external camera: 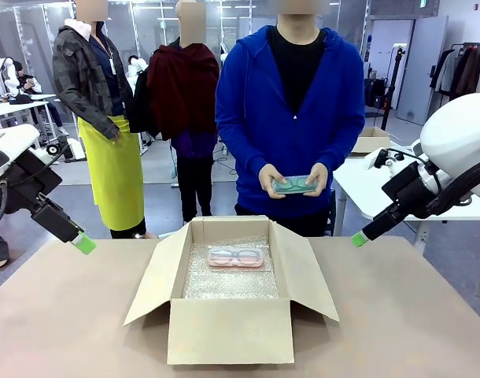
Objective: Pack the glasses set securely to prepare it for shipping.
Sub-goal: Put the Glasses case from the right side of the table into the Package Box.
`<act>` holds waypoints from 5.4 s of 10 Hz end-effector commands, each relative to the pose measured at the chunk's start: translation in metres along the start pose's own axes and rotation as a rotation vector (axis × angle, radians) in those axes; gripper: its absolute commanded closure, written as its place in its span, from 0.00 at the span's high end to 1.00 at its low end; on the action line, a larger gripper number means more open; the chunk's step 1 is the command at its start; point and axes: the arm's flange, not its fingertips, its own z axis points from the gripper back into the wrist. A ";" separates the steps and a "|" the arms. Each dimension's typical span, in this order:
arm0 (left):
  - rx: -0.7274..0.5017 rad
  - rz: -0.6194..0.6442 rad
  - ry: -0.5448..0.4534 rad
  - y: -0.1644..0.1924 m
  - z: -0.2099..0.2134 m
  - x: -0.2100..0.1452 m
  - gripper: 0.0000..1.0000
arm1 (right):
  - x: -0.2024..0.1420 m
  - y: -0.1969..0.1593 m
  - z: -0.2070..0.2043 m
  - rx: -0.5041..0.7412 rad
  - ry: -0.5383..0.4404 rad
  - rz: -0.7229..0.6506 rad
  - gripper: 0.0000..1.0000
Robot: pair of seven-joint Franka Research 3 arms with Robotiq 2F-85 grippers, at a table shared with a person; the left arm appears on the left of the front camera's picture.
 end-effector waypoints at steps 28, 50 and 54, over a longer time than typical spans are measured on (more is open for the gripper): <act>-0.013 -0.017 -0.023 0.002 -0.001 -0.001 1.00 | 0.004 0.001 0.000 0.001 0.007 -0.014 1.00; -0.013 -0.017 -0.023 0.002 -0.001 -0.001 1.00 | 0.013 -0.014 0.012 -0.042 -0.004 -0.131 1.00; -0.013 -0.017 -0.023 0.002 -0.001 -0.001 1.00 | 0.045 -0.055 0.017 -0.162 0.140 -0.470 1.00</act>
